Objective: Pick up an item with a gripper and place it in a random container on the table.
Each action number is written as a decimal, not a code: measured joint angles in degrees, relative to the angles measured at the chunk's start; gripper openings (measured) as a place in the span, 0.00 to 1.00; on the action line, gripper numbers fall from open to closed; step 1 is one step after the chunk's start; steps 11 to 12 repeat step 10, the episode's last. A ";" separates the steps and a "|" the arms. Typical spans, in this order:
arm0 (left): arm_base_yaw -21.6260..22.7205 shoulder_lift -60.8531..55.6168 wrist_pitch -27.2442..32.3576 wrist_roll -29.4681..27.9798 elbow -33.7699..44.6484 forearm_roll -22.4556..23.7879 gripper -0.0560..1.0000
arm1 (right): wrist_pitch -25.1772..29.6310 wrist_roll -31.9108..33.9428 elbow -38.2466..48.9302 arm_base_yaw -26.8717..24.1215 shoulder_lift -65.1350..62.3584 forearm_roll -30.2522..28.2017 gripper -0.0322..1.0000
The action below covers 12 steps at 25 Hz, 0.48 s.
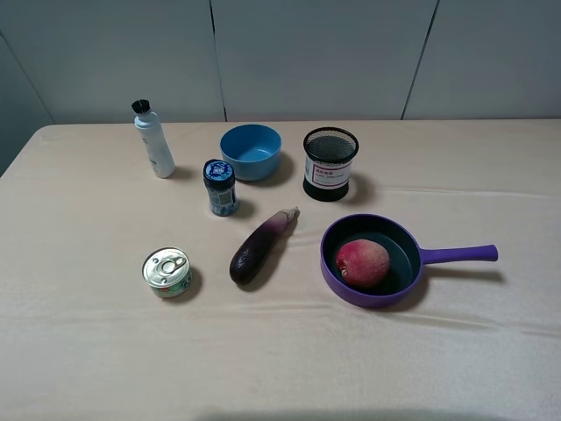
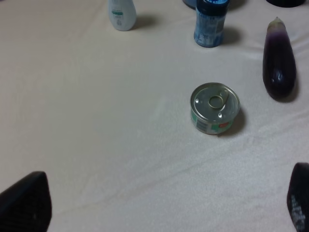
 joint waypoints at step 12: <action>0.00 0.00 0.00 0.00 0.00 0.00 0.99 | 0.00 0.00 0.00 0.00 0.00 0.00 0.70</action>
